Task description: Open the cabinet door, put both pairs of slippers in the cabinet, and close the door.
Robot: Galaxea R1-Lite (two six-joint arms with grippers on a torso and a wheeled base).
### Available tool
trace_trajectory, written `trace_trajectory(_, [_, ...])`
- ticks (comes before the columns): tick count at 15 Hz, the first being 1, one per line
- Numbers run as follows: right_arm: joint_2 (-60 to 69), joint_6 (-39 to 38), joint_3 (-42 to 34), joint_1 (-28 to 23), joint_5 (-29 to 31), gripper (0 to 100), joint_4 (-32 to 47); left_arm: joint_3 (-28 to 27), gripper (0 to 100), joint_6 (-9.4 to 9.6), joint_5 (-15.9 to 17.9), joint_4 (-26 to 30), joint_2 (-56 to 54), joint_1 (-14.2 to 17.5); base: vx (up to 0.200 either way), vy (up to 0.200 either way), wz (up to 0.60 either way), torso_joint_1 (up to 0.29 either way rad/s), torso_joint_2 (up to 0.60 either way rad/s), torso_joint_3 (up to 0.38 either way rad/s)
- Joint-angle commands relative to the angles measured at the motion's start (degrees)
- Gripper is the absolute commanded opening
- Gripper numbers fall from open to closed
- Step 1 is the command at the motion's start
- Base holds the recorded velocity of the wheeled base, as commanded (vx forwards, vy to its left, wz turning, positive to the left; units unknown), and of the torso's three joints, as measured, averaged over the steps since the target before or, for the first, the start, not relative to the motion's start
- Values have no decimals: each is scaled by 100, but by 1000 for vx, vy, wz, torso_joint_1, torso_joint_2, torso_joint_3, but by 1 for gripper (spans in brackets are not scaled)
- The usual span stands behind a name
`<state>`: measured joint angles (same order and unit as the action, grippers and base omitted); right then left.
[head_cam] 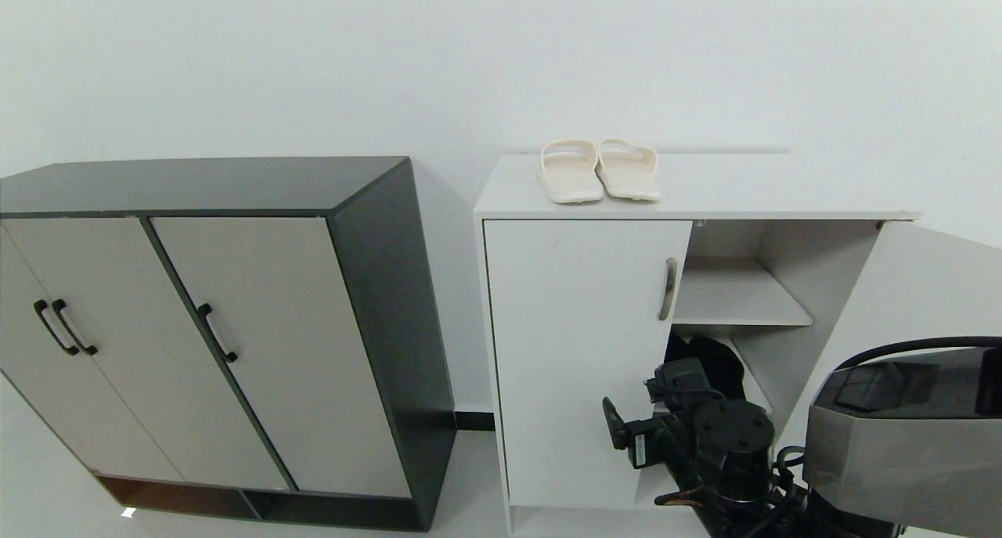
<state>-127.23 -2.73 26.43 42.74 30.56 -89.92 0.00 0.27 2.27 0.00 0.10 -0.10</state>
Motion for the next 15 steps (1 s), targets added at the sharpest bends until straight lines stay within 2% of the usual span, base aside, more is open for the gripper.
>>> trace_trajectory(1, [93, 1, -59, 6, -6, 100, -8, 0, 0, 0, 2, 0, -1, 1, 0, 0, 0, 163, -471, -320])
trace_trajectory(15, [102, -43, -138, 33, -15, 100, -8, 0, 0, 0, 2, 0, -1, 1, 0, 0, 0, 209, -516, -312])
